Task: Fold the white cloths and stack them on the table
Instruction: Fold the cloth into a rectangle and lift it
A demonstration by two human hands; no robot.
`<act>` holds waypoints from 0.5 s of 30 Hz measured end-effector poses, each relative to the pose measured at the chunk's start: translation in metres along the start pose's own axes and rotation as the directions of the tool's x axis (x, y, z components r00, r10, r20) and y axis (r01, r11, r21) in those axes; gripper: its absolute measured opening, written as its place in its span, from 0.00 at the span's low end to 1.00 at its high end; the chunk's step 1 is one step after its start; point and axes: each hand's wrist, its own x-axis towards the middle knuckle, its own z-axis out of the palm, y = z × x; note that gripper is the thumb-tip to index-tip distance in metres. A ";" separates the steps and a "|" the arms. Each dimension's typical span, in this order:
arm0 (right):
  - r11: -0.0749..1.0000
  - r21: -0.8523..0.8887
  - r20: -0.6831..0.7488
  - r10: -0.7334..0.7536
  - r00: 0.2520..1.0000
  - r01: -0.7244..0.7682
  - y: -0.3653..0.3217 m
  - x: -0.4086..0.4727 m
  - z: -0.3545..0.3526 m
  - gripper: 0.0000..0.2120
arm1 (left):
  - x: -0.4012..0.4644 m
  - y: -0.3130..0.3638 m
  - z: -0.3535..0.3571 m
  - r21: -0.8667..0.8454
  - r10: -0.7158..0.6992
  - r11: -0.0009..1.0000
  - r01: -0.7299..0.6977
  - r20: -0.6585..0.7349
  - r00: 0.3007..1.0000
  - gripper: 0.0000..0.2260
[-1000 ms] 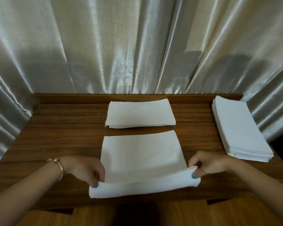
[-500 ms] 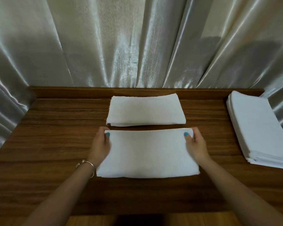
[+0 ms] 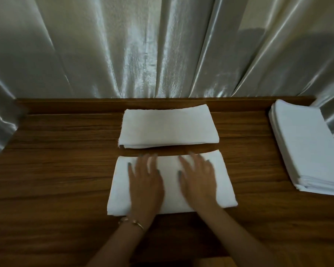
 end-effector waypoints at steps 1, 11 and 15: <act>0.998 0.031 0.080 -0.062 0.995 0.059 -0.011 -0.005 0.006 0.22 | -0.008 0.010 0.008 0.011 0.030 0.999 -0.031 0.084 0.996 0.24; 1.000 -0.022 0.354 -0.004 0.935 0.012 0.048 -0.006 0.013 0.27 | -0.018 -0.030 0.027 0.193 -0.263 0.959 0.207 0.340 0.903 0.32; 0.987 -0.138 0.323 0.125 0.938 -0.084 0.072 -0.013 0.009 0.27 | -0.018 -0.047 0.015 0.165 -0.358 0.933 0.319 0.339 0.870 0.32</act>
